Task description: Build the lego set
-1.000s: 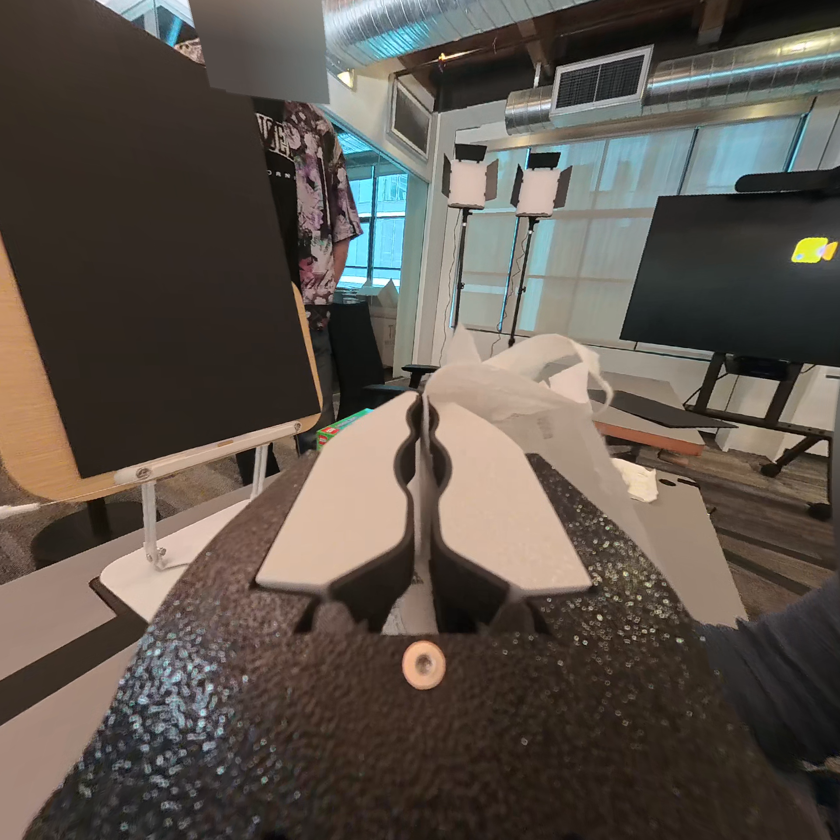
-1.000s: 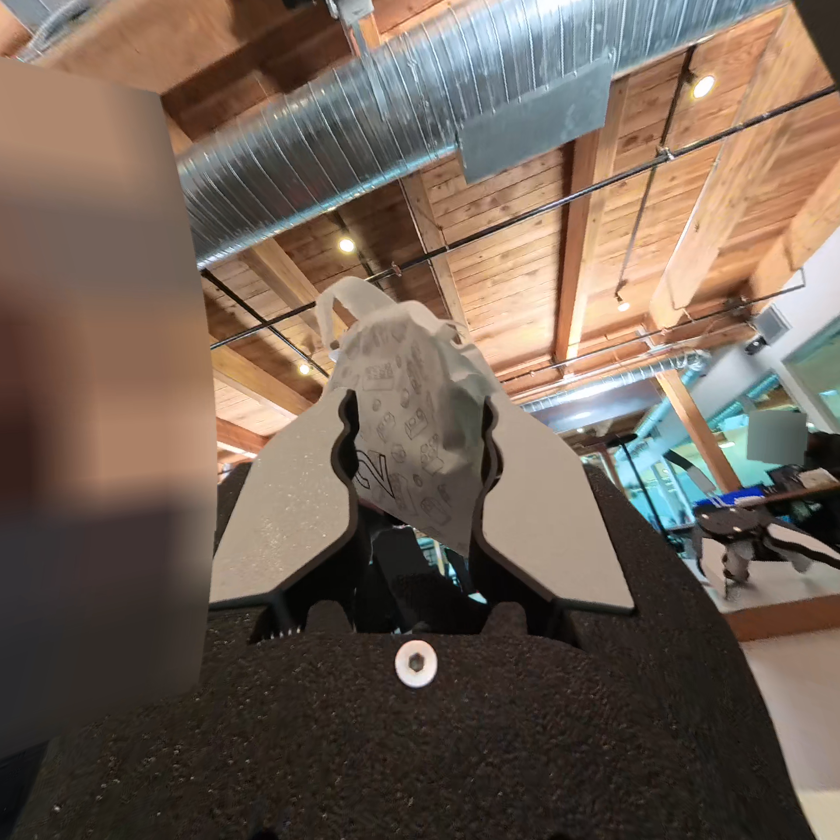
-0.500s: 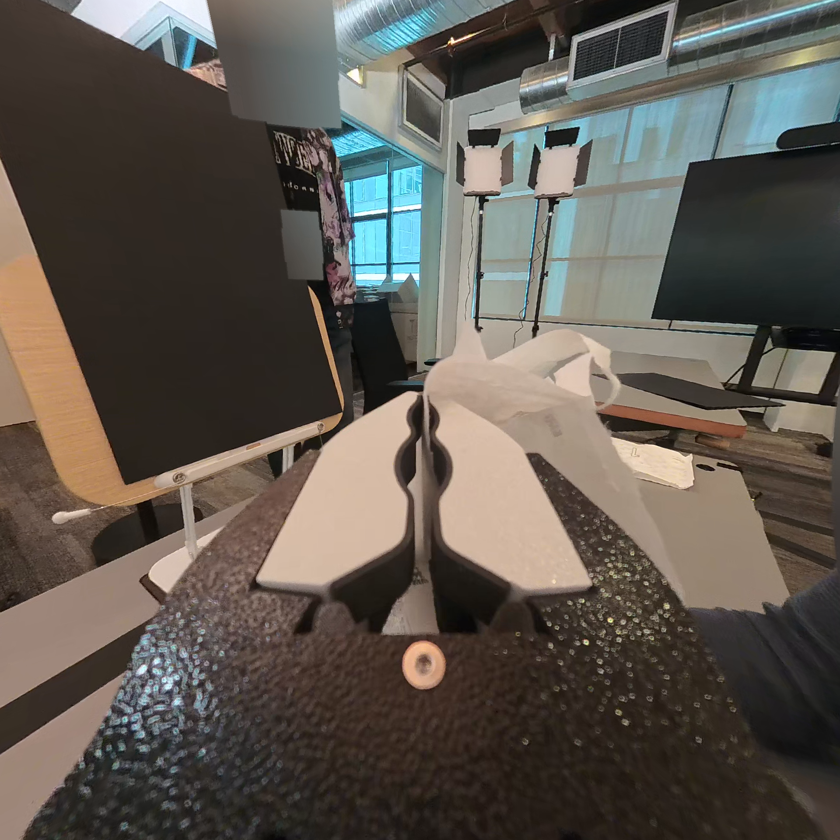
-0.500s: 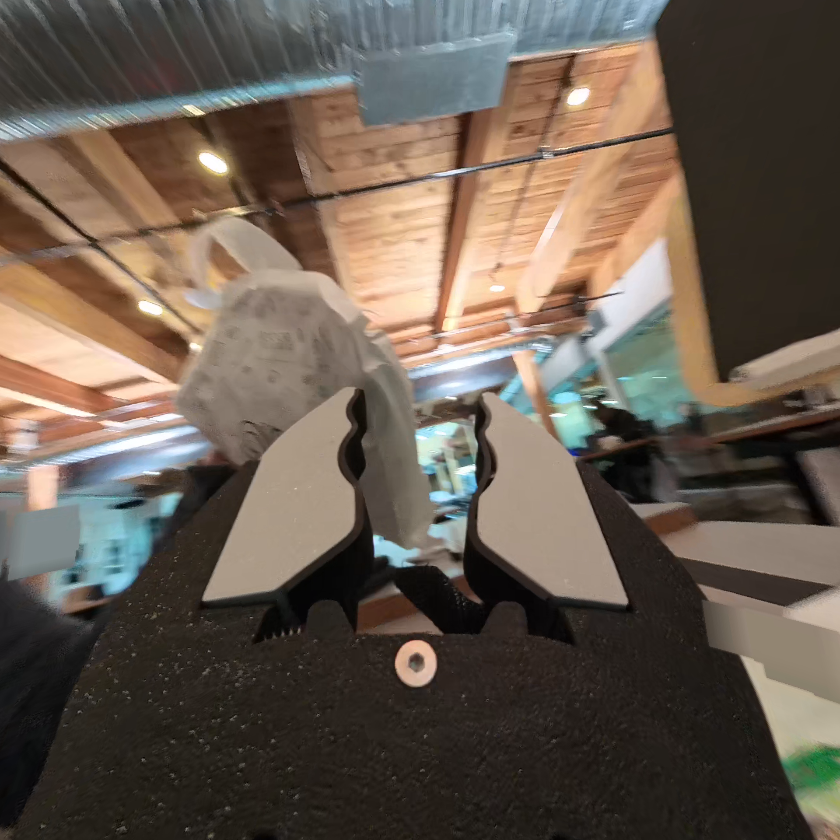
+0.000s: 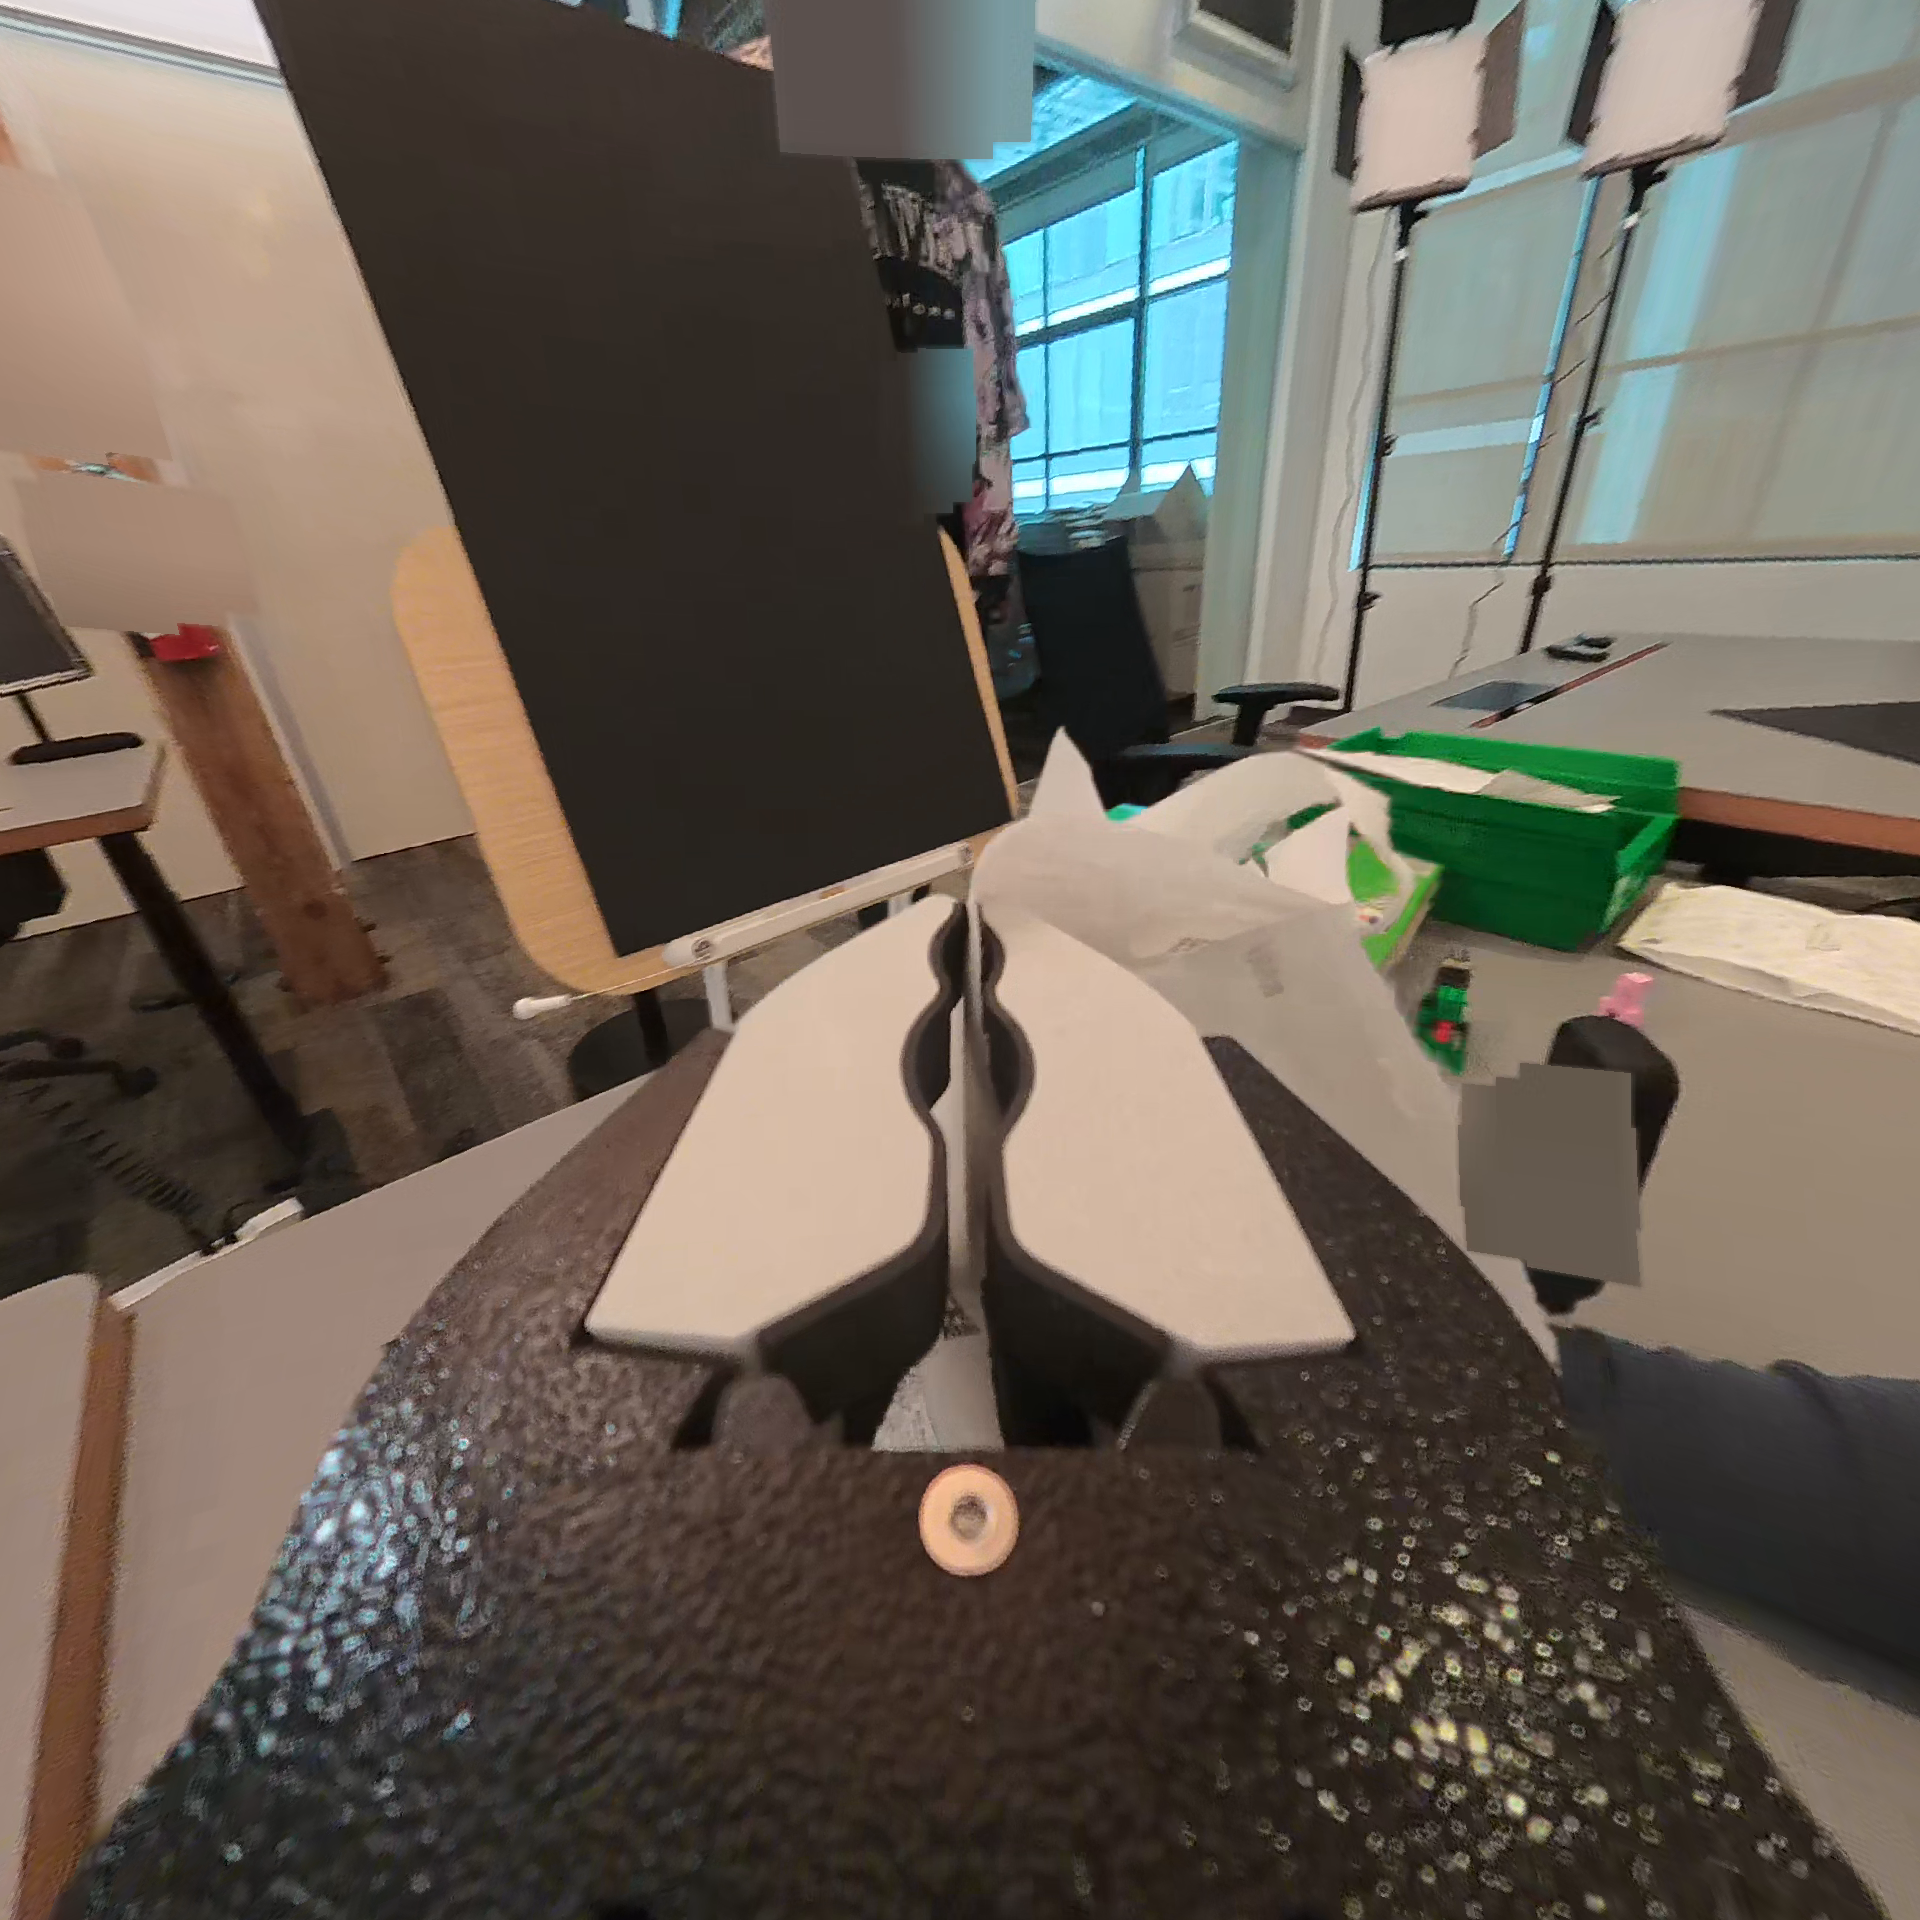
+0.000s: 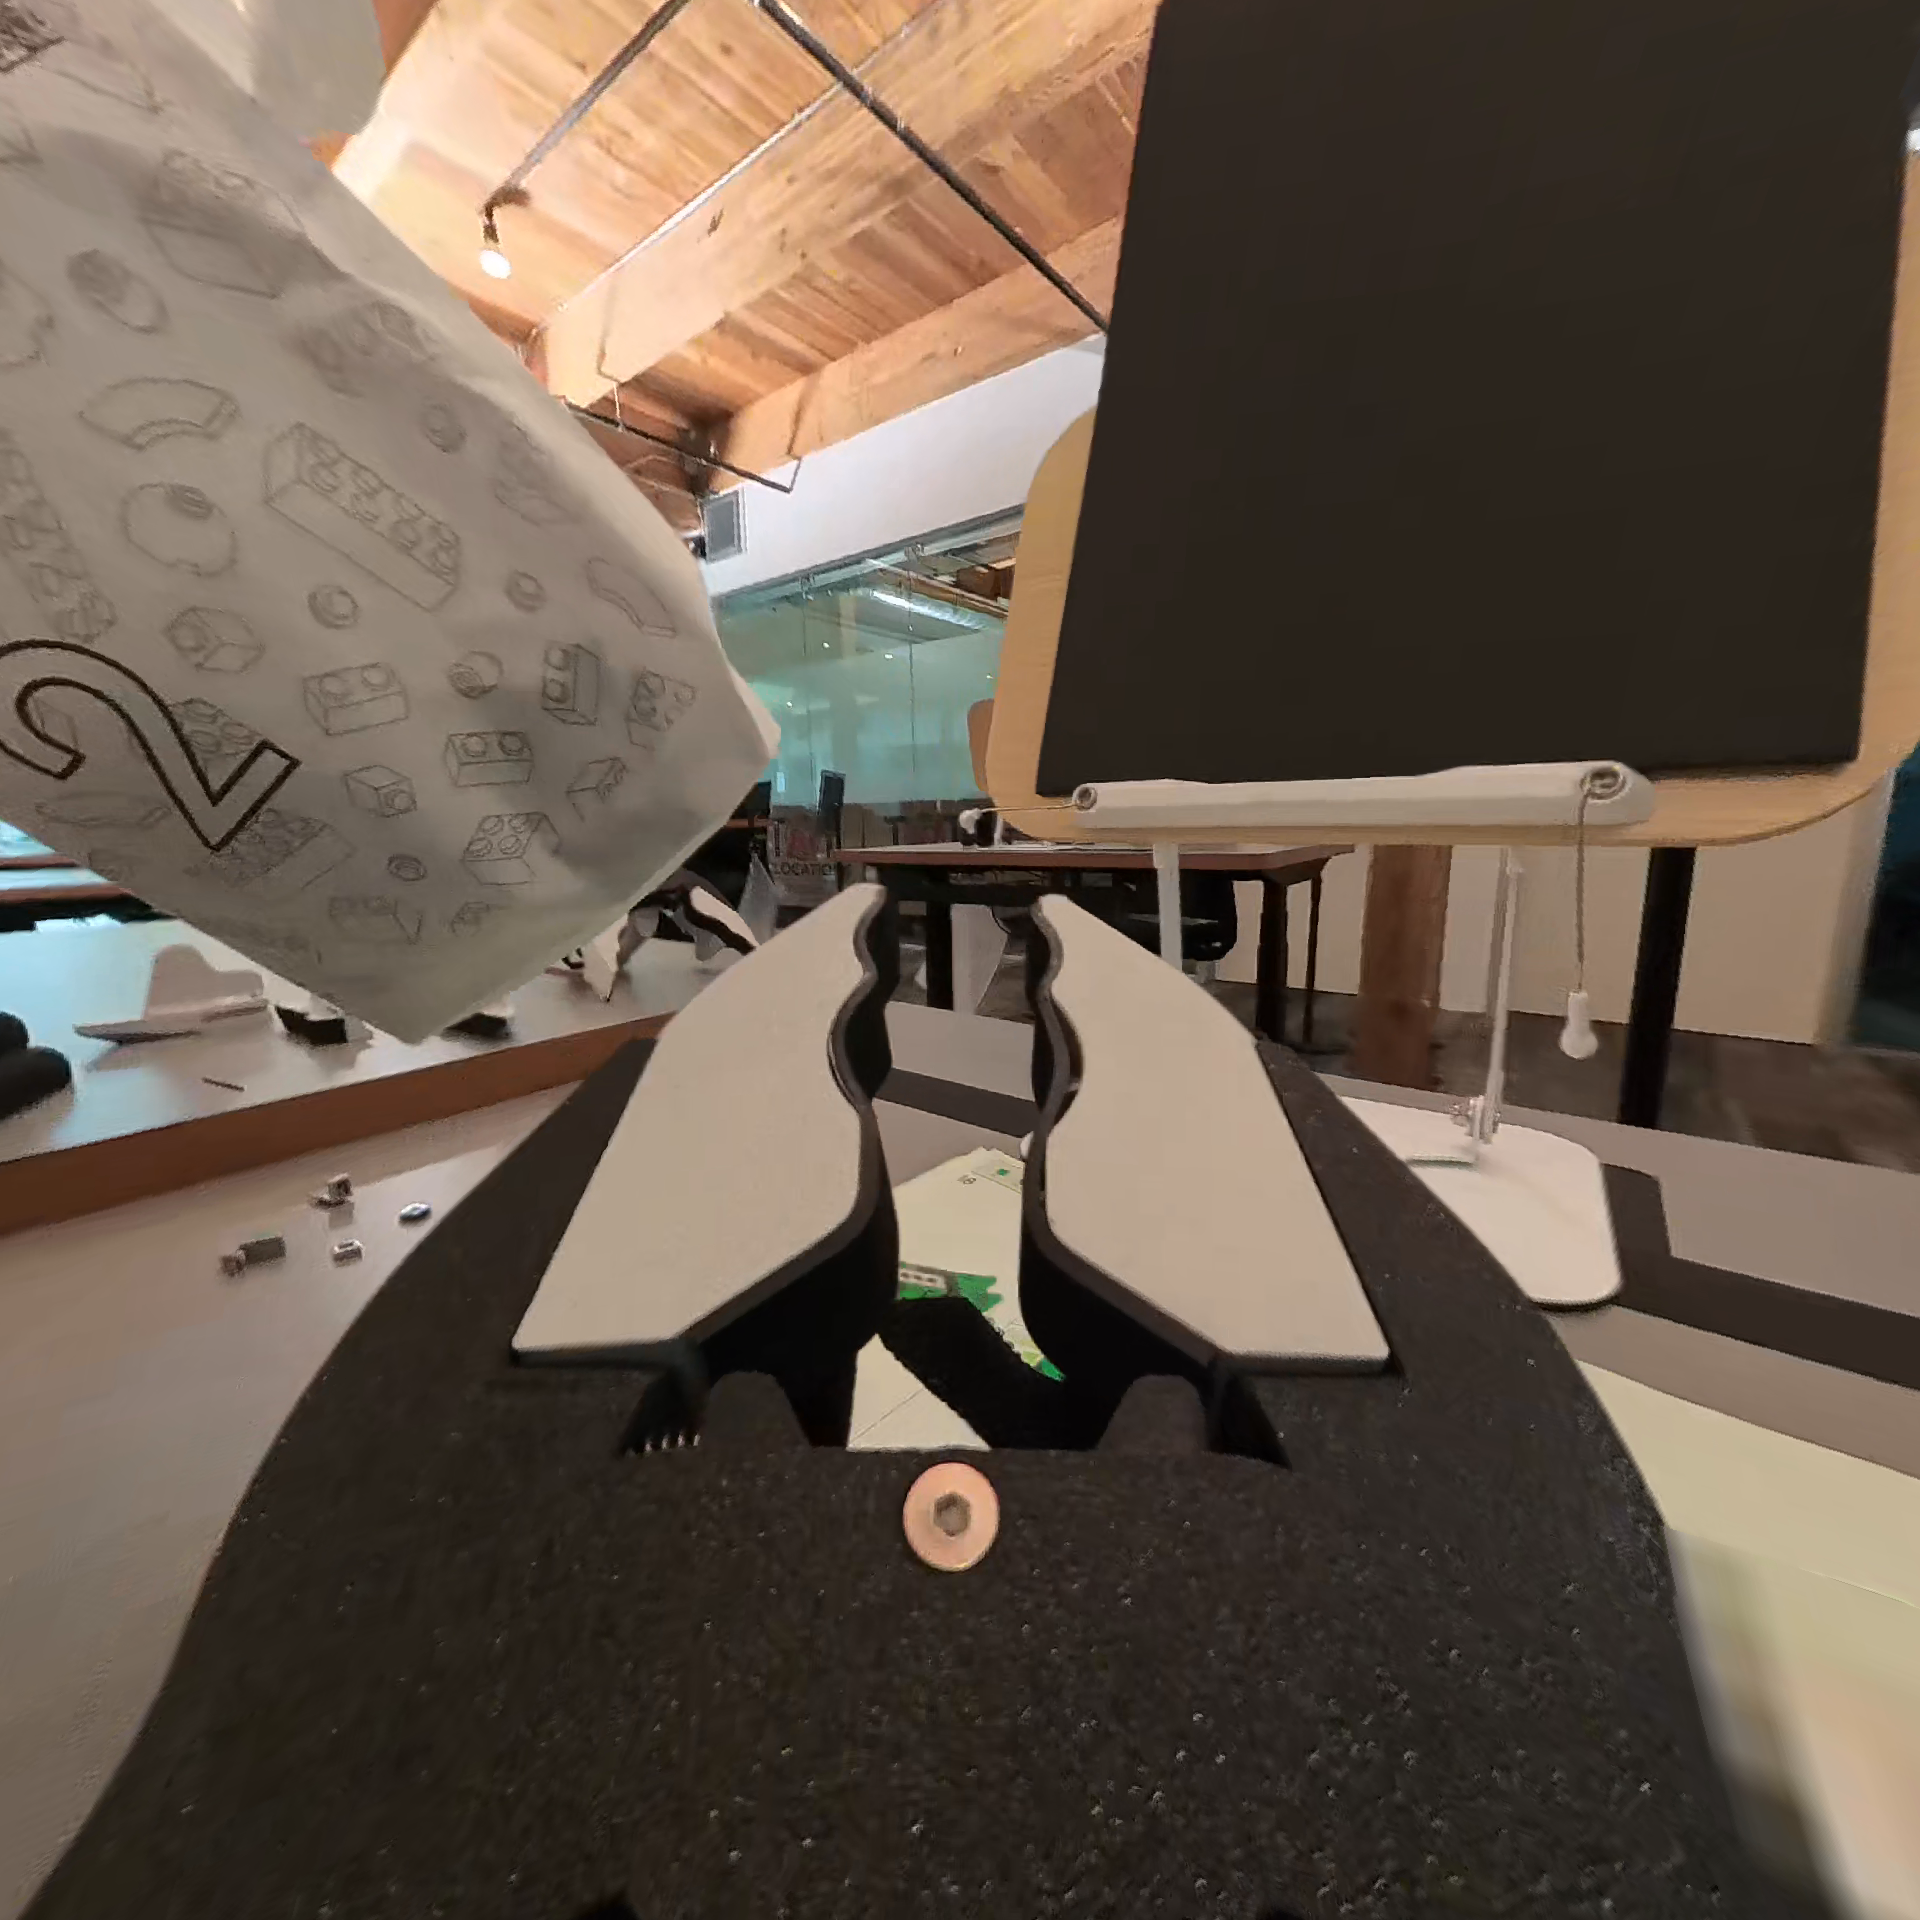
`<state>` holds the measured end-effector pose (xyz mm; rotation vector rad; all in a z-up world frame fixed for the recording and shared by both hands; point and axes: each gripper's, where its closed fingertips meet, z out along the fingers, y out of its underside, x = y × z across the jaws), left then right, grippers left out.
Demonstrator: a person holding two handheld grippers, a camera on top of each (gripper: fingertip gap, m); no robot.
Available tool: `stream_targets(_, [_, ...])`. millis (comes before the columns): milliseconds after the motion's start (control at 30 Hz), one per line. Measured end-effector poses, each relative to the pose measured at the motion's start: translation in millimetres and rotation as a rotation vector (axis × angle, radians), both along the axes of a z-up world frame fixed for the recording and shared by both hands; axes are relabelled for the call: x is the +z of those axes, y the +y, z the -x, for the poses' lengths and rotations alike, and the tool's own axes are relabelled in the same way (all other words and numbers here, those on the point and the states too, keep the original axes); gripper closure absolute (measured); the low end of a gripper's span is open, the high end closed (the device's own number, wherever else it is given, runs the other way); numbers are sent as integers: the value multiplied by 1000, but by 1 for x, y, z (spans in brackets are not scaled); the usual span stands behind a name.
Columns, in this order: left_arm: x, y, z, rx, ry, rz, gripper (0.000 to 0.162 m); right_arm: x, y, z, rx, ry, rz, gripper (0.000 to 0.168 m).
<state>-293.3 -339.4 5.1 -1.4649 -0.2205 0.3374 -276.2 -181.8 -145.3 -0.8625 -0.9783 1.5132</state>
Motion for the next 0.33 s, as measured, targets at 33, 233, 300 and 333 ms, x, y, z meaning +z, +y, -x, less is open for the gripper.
stream_targets(33, [-1,-2,3,18,0,8,162,0,-1,0,0,-3,-7,147])
stream_targets(233, [-8,-12,16,74,-22,30,162,-2,1,2,-34,-23,-38,151])
stream_targets(300, [-10,-14,20,83,-32,33,162,-3,0,3,-34,-26,-61,152])
stream_targets(333, [-11,-15,22,88,-35,36,162,-3,-2,3,-34,-27,-75,153])
